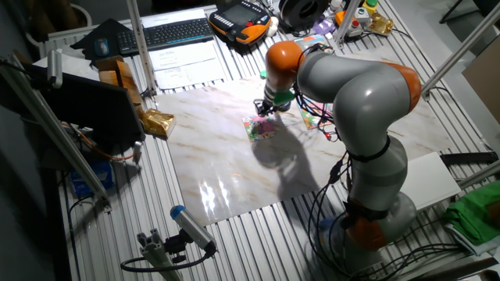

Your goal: Assemble one piece of a puzzle

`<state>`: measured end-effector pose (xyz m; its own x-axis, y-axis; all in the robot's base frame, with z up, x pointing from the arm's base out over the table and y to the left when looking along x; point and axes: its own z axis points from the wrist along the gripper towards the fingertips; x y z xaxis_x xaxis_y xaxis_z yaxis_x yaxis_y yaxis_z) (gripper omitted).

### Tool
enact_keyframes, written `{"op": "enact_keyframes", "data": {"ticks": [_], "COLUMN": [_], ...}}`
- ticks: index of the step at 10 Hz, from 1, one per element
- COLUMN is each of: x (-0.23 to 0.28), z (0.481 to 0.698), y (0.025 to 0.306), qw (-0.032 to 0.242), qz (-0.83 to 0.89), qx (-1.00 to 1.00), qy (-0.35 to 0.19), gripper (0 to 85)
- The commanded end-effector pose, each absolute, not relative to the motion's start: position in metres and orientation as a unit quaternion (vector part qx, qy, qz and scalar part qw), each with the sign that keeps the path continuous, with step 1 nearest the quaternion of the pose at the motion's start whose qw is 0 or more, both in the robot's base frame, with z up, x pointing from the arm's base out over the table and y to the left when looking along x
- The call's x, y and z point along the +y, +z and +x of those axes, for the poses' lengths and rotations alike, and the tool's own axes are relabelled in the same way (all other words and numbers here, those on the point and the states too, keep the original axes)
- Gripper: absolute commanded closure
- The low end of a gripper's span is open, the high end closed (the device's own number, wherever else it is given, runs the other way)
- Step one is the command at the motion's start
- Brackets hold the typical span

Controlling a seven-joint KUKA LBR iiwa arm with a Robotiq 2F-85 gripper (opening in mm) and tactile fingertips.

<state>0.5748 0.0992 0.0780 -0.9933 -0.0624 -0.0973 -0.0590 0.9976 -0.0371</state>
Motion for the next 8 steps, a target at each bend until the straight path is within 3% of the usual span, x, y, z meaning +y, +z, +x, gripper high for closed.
{"op": "enact_keyframes", "data": {"ticks": [1, 8], "x": [0.100, 0.117], "z": [0.574, 0.568], "y": [0.076, 0.056], "qw": [0.052, 0.052], "qz": [-0.032, -0.022], "qx": [0.998, 0.998], "qy": [-0.017, -0.018], "gripper": [37.0, 37.3]}}
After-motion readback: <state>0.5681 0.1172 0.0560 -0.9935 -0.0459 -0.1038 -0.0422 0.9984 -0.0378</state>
